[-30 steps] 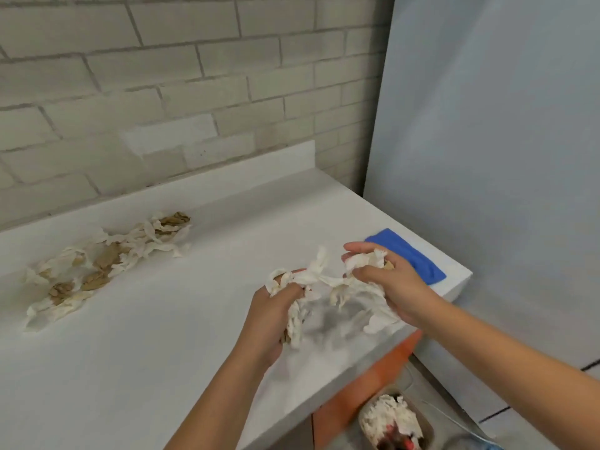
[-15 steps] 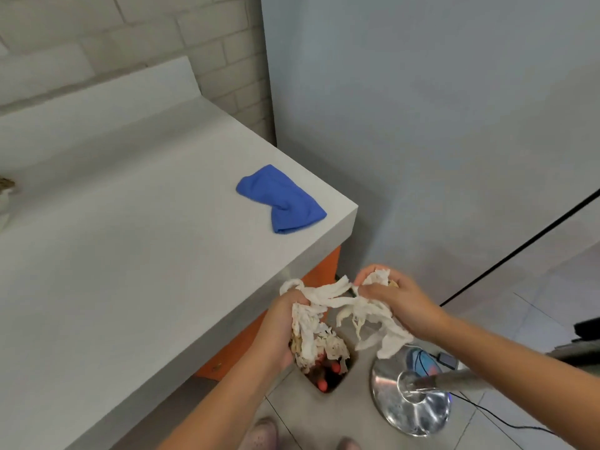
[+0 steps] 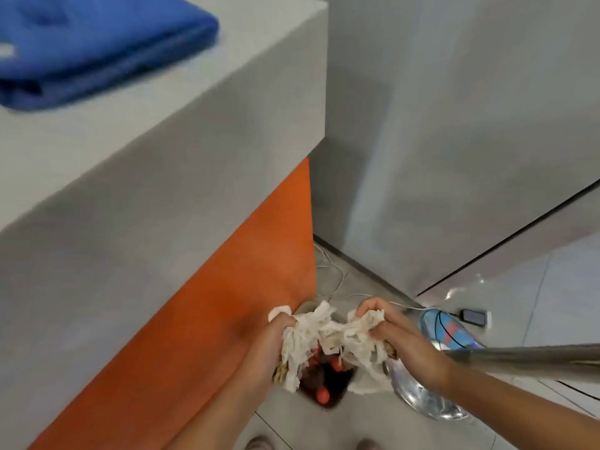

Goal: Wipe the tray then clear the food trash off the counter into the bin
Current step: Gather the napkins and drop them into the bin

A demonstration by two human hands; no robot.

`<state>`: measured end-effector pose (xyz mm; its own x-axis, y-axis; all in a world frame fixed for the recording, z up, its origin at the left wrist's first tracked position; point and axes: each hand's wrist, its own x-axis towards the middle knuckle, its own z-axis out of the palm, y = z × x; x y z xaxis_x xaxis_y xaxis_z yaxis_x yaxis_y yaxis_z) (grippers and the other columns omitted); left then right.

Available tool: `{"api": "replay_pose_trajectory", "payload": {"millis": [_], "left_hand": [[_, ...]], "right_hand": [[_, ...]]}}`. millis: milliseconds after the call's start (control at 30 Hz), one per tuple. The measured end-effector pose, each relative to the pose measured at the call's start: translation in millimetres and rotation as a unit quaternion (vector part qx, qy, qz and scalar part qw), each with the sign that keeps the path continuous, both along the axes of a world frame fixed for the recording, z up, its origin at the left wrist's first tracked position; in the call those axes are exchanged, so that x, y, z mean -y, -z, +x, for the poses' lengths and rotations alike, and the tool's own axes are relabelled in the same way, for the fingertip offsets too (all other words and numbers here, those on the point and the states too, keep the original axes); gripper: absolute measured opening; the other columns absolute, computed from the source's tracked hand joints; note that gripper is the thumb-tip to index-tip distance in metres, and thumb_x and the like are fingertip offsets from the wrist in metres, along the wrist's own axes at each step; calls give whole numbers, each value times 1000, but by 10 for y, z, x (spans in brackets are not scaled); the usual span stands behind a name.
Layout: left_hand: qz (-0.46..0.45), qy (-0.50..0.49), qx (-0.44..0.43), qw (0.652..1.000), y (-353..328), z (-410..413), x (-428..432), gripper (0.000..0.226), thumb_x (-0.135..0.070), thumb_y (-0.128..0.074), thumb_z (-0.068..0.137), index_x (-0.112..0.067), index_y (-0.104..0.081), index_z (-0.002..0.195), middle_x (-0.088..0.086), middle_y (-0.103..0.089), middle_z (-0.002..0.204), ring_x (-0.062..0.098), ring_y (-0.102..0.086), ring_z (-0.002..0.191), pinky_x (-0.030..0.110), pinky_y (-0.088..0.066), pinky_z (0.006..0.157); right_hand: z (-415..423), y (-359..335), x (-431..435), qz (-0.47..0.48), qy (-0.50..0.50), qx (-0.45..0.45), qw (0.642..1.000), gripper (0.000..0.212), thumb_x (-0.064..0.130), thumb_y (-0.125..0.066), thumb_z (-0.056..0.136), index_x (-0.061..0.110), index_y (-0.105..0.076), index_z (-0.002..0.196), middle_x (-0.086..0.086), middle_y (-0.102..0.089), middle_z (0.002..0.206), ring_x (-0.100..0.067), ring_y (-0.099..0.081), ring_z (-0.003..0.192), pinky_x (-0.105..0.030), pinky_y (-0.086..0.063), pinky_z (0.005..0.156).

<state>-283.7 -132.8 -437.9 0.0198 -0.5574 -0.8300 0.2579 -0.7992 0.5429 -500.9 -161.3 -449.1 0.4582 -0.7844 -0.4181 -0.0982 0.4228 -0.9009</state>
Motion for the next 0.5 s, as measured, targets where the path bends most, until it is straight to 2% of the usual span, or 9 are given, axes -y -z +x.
{"api": "replay_pose_trajectory", "payload": {"millis": [100, 133, 167, 200, 267, 300, 400, 433, 500], "left_hand": [[24, 2, 7, 1000, 638, 24, 13, 39, -34, -61, 70, -5, -73, 92, 23, -68, 105, 38, -61, 97, 43, -44, 87], [25, 9, 12, 1000, 808, 10, 12, 38, -34, -62, 74, -6, -72, 98, 19, -71, 104, 38, -63, 99, 44, -45, 93], [20, 19, 25, 999, 993, -20, 16, 34, -33, -62, 78, -8, -70, 100, 13, -74, 95, 34, -66, 96, 39, -50, 93], [11, 30, 49, 998, 1155, -63, 22, 25, -30, -61, 84, -10, -69, 98, 4, -75, 83, 26, -68, 86, 30, -54, 81], [-20, 51, 96, 994, 1459, -137, 58, 13, -22, -54, 93, -16, -64, 88, -10, -70, 61, 10, -65, 66, 15, -49, 52], [-40, 59, 114, 991, 1625, -165, 84, 14, -22, -52, 95, -19, -64, 88, -12, -70, 63, 5, -64, 64, 13, -47, 48], [-128, 94, 180, 971, 2128, -215, 142, 16, -27, -47, 98, -25, -61, 103, -15, -67, 92, 3, -63, 88, 4, -45, 61], [-162, 125, 219, 954, 2333, -215, 150, 18, -28, -45, 98, -25, -58, 110, -14, -64, 100, 5, -60, 97, 2, -42, 69], [-222, 196, 320, 900, 2677, -212, 166, 25, -29, -45, 97, -18, -53, 119, -8, -54, 111, 10, -51, 108, 10, -34, 83]], "right_hand": [[-7, 638, 54, -31, -1, -31, 999, 21, 17, -53, 77, 26, -57, 96, -1, -58, 96, -16, -56, 88, -30, -45, 75], [-8, 842, 72, -51, -8, -41, 998, 23, 18, -55, 78, 29, -57, 98, -2, -57, 101, -18, -57, 92, -34, -47, 78], [-15, 1039, 82, -69, -18, -47, 996, 24, 20, -57, 79, 32, -56, 100, -4, -56, 105, -19, -57, 96, -35, -47, 82], [-23, 1225, 89, -88, -34, -58, 994, 26, 22, -59, 81, 35, -55, 102, -5, -54, 108, -17, -57, 98, -33, -47, 86], [-11, 1559, 102, -139, -69, -90, 984, 31, 23, -60, 84, 42, -51, 106, -1, -50, 110, -5, -53, 98, -20, -41, 87], [5, 1705, 113, -164, -83, -104, 977, 34, 23, -61, 84, 44, -49, 108, 1, -50, 112, -3, -53, 100, -15, -39, 87], [41, 2132, 161, -235, -139, -124, 954, 35, 23, -63, 86, 44, -48, 109, 10, -49, 114, -3, -54, 98, -13, -41, 85], [40, 2266, 186, -274, -176, -141, 935, 29, 25, -62, 88, 41, -49, 110, 13, -48, 114, -3, -54, 98, -14, -41, 85], [13, 2494, 262, -329, -239, -179, 896, 19, 38, -53, 93, 32, -50, 111, 12, -51, 117, -4, -54, 101, -13, -42, 87]]}}
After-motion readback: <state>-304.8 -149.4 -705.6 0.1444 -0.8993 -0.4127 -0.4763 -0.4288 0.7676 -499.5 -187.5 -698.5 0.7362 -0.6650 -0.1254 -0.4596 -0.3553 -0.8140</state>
